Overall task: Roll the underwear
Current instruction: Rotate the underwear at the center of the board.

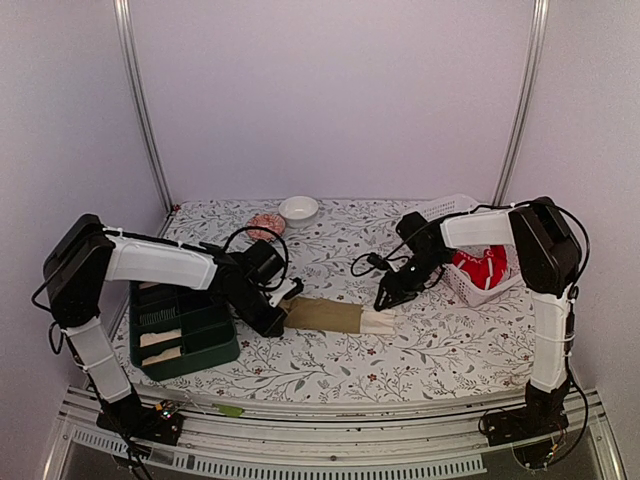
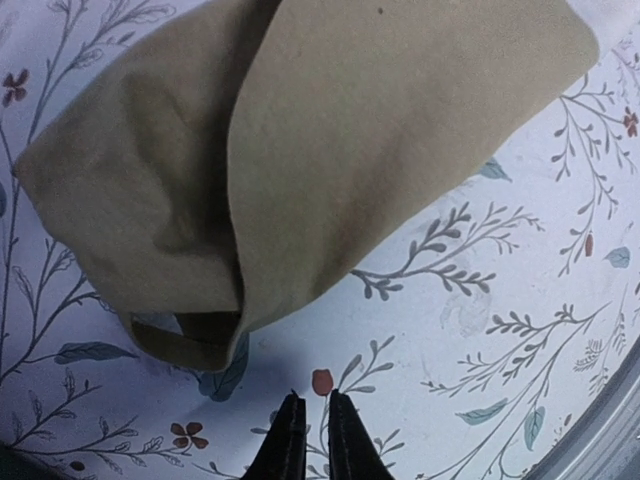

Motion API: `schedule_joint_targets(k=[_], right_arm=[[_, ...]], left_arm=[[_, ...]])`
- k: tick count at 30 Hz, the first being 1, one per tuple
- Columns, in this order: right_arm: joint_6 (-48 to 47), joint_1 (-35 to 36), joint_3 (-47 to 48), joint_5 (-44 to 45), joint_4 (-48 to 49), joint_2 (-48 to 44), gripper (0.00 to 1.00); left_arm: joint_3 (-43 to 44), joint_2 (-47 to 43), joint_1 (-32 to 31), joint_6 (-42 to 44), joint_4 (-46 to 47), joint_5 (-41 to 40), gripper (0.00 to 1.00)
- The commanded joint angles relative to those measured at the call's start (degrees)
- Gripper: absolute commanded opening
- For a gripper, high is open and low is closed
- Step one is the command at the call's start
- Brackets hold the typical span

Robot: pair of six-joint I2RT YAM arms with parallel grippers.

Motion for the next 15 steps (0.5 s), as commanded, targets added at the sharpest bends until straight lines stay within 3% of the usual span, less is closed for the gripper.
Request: schedule_joint_targets(k=[1,15], right_arm=[[-0.8,0.0,-1.0,-0.3,-2.1,1.1,0.33],[1.2,0.0,-9.7,-6.2,0.4,-3.2,0.33]], left_arm=[[0.1,2.2,-0.5,-1.0,0.1,-2.3,0.09],[2.8,5.8,1.6,-0.4,1.6,-7.0,0.05]])
